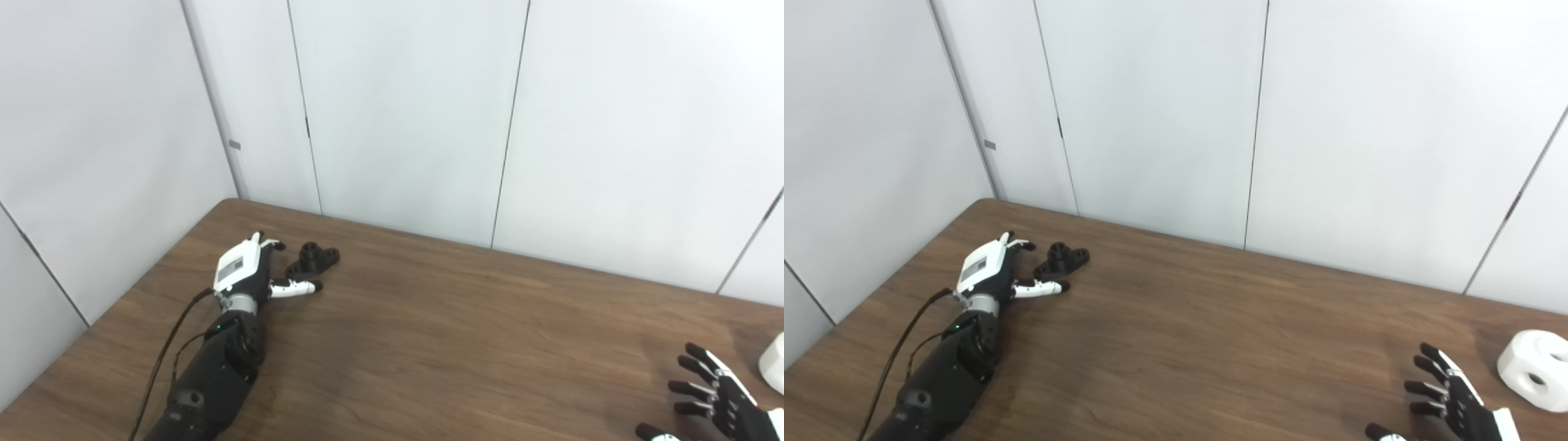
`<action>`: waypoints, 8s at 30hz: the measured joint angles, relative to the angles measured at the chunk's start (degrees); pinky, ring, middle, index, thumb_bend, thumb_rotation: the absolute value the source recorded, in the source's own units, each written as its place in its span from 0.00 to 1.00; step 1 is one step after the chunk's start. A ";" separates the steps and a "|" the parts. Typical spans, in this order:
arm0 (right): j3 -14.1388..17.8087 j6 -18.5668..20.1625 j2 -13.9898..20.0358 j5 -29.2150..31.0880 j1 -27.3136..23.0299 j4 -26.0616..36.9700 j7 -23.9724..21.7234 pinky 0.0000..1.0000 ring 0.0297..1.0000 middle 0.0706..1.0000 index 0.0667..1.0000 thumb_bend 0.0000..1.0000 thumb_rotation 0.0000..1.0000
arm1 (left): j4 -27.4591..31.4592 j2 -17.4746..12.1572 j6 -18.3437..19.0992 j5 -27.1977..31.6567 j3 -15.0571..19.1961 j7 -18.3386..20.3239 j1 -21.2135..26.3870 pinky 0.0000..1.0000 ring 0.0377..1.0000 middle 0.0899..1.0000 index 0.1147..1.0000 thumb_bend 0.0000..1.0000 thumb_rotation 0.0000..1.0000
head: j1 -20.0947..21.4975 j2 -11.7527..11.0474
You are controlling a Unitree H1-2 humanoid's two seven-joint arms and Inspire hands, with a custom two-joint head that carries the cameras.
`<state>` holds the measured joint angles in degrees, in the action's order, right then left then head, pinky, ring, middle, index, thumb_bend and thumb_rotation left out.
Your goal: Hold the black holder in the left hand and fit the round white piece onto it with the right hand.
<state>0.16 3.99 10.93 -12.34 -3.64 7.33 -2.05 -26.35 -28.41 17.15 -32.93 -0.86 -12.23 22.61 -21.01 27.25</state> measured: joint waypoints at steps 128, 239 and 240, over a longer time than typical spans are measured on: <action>4.70 2.40 10.31 -9.95 -8.28 10.43 -2.09 0.57 0.69 0.81 0.82 0.73 0.22 | 3.20 6.09 -35.21 2.79 -31.89 5.86 1.42 0.94 0.97 0.89 0.42 0.52 0.05 | 41.64 1.94; -7.86 16.49 24.32 -14.30 -24.71 -26.60 -6.89 0.75 0.93 0.99 0.89 0.99 0.38 | 5.73 4.63 -38.93 3.71 -29.64 8.13 -1.74 0.92 0.95 0.86 0.42 0.52 0.04 | 46.23 -0.62; -7.96 16.47 24.27 -14.30 -24.85 -26.80 -6.89 0.75 0.93 0.99 0.88 0.99 0.38 | 5.73 4.64 -38.94 3.71 -29.64 8.13 -1.74 0.92 0.95 0.86 0.42 0.52 0.04 | 46.23 -0.62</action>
<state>-7.80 20.46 35.20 -26.65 -28.49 -19.47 -8.94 -20.62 -23.78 -21.79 -29.21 -30.50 -4.10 20.88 25.22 26.63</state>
